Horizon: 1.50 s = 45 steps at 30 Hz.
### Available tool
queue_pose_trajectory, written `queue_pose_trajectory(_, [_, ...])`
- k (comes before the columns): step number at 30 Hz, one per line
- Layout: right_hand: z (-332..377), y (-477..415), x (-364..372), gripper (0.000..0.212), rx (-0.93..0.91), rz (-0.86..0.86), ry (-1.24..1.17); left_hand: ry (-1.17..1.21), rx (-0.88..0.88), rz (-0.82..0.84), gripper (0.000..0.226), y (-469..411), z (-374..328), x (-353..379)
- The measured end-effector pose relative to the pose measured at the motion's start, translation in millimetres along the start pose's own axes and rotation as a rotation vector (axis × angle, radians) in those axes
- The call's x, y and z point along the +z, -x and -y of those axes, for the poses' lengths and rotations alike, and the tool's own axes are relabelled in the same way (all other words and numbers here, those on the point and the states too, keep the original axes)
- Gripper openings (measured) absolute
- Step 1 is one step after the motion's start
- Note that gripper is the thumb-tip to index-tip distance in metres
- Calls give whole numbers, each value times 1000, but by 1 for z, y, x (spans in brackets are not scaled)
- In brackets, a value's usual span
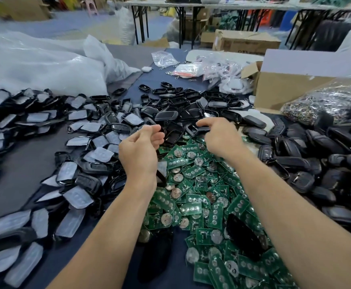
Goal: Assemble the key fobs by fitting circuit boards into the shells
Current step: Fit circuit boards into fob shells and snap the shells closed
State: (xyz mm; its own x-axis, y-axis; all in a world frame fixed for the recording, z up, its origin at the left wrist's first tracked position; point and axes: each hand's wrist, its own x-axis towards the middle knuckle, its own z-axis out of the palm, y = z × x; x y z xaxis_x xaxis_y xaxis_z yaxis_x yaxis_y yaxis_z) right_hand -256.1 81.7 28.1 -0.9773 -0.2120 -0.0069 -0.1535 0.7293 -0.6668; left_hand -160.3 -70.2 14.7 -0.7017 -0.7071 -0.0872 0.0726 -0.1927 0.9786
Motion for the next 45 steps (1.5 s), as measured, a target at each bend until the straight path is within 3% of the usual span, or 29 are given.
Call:
queue_pose_trajectory(3, [0, -21, 16, 55, -55, 26, 353, 5, -13, 3, 25, -4, 1, -2])
queue_pose_trajectory(10, [-17, 2, 10, 33, -109, -386, 364, -9, -15, 39, 27, -3, 3, 1])
queue_pose_trajectory(13, [-18, 30, 4, 26, -43, -451, -96, 7, 31, 160, 26, 3, 1, 3])
queue_pose_trajectory(15, [-11, 49, 4, 22, 38, -368, -511, -35, 90, 288, 21, 9, 0, 4])
queue_pose_trajectory(17, [-6, 66, 8, 20, 85, -250, -762, -87, 105, 419, 21, 15, 3, 8])
queue_pose_trajectory(21, [-5, 82, 14, 17, 33, -151, -858, -110, 34, 634, 28, 18, 8, 9])
queue_pose_trajectory(27, [-7, 91, 5, 20, 16, 53, -1066, 106, -27, 958, 39, 6, 4, 1])
queue_pose_trajectory(32, [-10, 91, 5, 19, -10, -28, -1010, 130, -13, 975, 53, 6, 9, 2])
queue_pose_trajectory(36, [-17, 89, 6, 27, -53, -232, -589, 245, -106, 906, 49, -4, 1, -4])
queue_pose_trajectory(38, [-18, 89, 6, 39, -81, -113, -453, 330, -176, 852, 44, -10, -3, -10])
queue_pose_trajectory(41, [-14, 89, 9, 37, -143, 135, -89, 422, -227, 769, 24, -14, -5, -14])
queue_pose_trajectory(45, [-10, 89, 7, 30, -168, 145, 11, 381, -231, 759, 25, -11, -6, -13])
